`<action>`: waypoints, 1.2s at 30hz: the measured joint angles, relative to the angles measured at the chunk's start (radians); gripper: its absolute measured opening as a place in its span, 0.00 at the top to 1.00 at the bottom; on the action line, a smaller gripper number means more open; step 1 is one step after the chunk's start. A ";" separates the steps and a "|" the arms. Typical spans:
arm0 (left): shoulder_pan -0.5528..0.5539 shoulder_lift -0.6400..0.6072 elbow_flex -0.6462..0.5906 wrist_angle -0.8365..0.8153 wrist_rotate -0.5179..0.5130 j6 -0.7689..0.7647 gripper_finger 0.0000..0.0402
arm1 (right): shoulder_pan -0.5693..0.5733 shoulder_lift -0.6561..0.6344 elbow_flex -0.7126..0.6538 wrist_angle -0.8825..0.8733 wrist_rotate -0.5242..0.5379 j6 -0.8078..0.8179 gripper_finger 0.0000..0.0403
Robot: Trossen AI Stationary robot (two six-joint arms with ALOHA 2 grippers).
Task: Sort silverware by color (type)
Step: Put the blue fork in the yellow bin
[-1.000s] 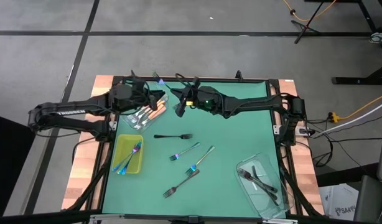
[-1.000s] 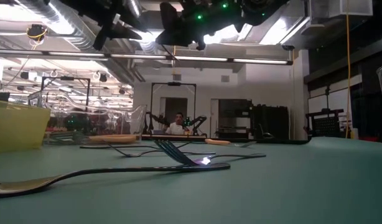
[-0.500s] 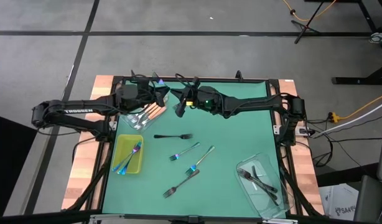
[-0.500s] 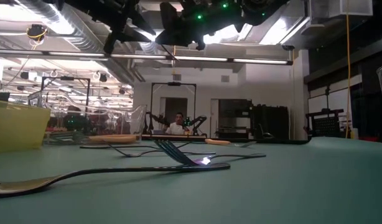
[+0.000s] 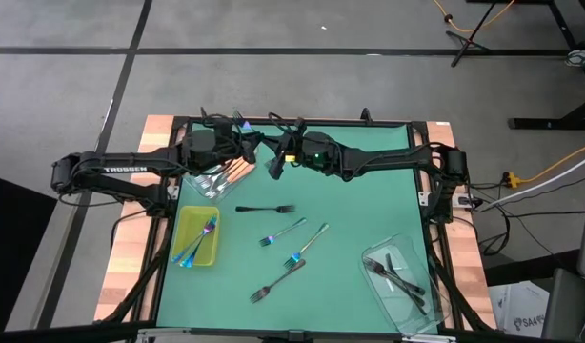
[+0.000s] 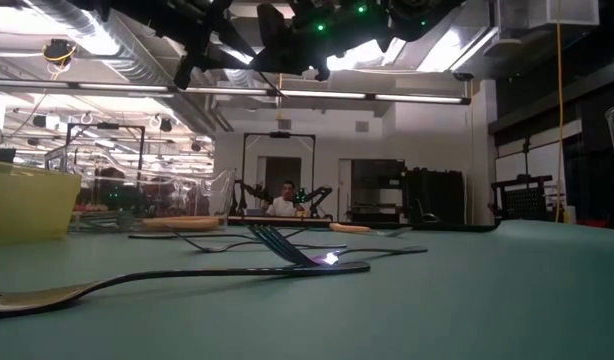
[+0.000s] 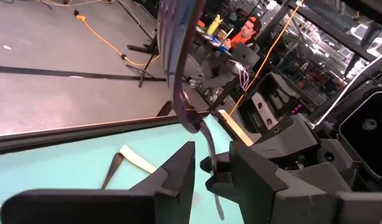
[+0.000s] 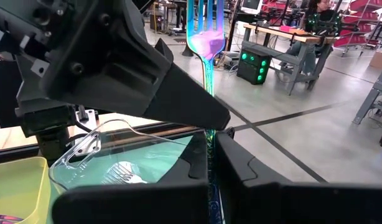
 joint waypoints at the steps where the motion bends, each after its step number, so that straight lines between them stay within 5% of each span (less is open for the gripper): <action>1: 0.000 0.000 0.000 0.000 0.000 0.000 0.77 | 0.000 0.000 0.000 0.000 0.000 0.000 1.00; 16: 0.000 0.000 0.000 -0.001 -0.002 0.003 0.98 | 0.000 0.000 0.000 -0.001 -0.001 -0.002 1.00; 36: 0.001 0.000 -0.001 -0.010 -0.013 0.053 0.99 | 0.000 0.001 0.000 -0.010 0.000 -0.003 0.88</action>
